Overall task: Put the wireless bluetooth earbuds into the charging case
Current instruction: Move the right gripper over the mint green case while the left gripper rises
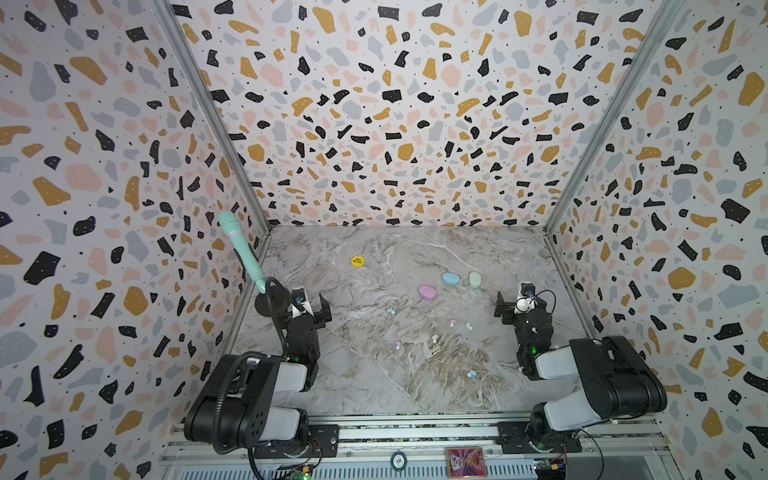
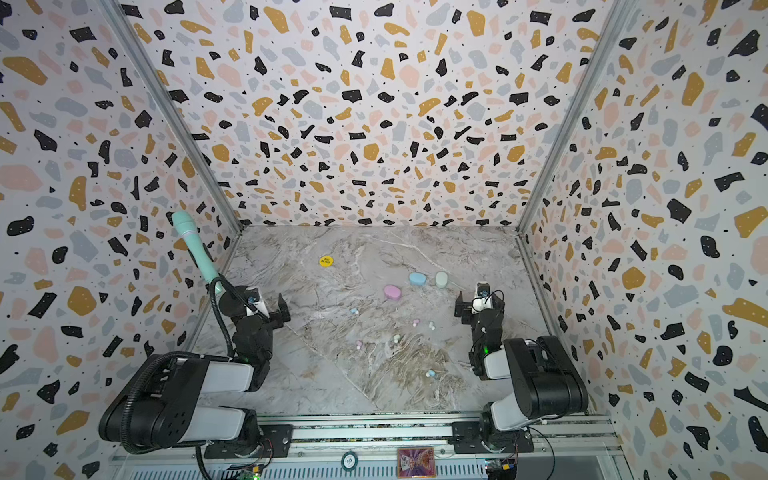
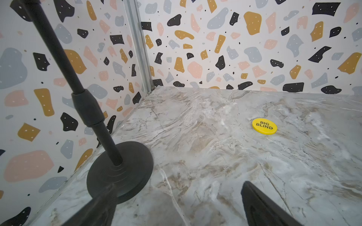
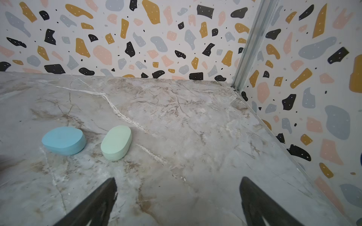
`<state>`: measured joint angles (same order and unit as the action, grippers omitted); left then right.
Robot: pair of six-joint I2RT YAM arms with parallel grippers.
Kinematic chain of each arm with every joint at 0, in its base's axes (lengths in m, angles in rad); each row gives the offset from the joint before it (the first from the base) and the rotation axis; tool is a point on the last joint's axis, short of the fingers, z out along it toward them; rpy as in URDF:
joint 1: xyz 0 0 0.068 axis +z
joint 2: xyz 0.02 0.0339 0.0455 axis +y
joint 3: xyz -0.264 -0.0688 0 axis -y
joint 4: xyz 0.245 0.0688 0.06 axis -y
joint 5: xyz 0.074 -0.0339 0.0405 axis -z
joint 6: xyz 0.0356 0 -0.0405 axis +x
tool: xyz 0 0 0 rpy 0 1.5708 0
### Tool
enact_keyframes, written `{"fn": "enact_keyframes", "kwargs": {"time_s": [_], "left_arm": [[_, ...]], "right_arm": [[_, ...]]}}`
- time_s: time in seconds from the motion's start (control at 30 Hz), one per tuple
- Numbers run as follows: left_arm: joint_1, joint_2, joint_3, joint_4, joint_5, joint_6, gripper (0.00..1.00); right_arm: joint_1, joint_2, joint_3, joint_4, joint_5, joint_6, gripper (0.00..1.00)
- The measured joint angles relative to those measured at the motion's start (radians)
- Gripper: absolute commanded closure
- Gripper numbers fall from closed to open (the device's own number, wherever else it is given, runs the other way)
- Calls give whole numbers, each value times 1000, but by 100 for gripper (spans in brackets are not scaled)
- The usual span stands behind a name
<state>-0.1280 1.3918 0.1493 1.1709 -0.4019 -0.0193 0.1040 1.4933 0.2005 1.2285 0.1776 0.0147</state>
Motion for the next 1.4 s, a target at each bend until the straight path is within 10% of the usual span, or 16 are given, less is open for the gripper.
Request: {"fn": "enact_keyframes", "kwargs": {"time_s": [1.1,1.4], "left_arm": [[0,-2,2,-5,2,1,0],[-6,-145,253,-394,29,-13,0]], "right_arm": [[0,0,0,0,3,1,1],[8,-206,135,-362,56,53,1]]}}
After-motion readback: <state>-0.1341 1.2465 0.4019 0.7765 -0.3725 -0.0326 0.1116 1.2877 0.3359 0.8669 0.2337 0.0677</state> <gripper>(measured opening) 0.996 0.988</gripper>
